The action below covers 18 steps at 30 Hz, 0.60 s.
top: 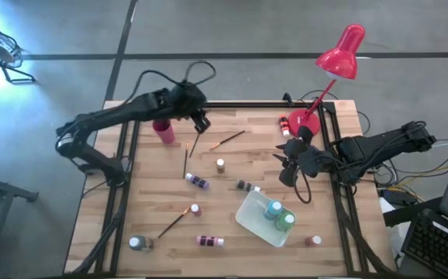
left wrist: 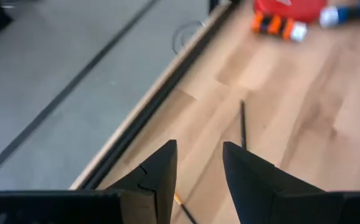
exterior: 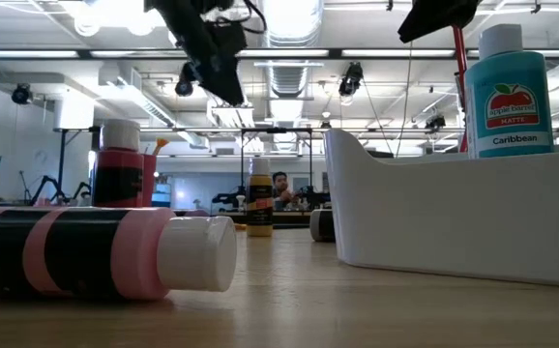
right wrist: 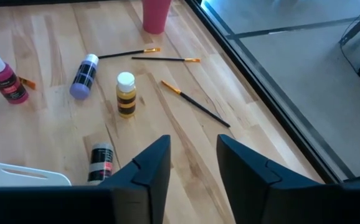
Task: Pick & Place Paint Supplies
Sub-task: Put the orange paintbrush into the pink cup
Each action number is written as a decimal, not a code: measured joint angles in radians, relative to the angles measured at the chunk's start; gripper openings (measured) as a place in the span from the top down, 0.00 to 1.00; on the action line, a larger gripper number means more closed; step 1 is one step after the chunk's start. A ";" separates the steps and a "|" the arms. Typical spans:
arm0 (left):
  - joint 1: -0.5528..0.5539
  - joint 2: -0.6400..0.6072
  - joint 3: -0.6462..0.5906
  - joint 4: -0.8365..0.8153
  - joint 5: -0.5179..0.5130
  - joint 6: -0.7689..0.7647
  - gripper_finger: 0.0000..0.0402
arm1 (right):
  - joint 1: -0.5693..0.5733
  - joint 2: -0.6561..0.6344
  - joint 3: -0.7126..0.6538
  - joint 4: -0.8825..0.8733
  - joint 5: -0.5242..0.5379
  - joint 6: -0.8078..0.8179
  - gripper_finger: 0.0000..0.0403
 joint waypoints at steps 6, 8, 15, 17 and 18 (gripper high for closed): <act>-0.021 0.082 -0.001 -0.007 0.007 0.036 0.66 | 0.000 0.000 0.000 0.000 0.000 -0.001 0.70; -0.028 0.108 -0.001 -0.007 0.007 0.037 0.66 | 0.000 0.000 0.000 0.000 0.000 -0.001 0.69; -0.072 0.174 -0.022 0.009 0.006 0.105 0.66 | 0.000 0.000 0.000 -0.020 0.000 0.000 0.63; -0.087 0.183 -0.041 0.022 0.006 0.131 0.66 | 0.000 0.000 -0.002 -0.019 0.000 0.000 0.62; -0.093 0.188 -0.053 0.030 0.005 0.141 0.66 | 0.000 0.000 -0.002 -0.019 0.000 -0.001 0.61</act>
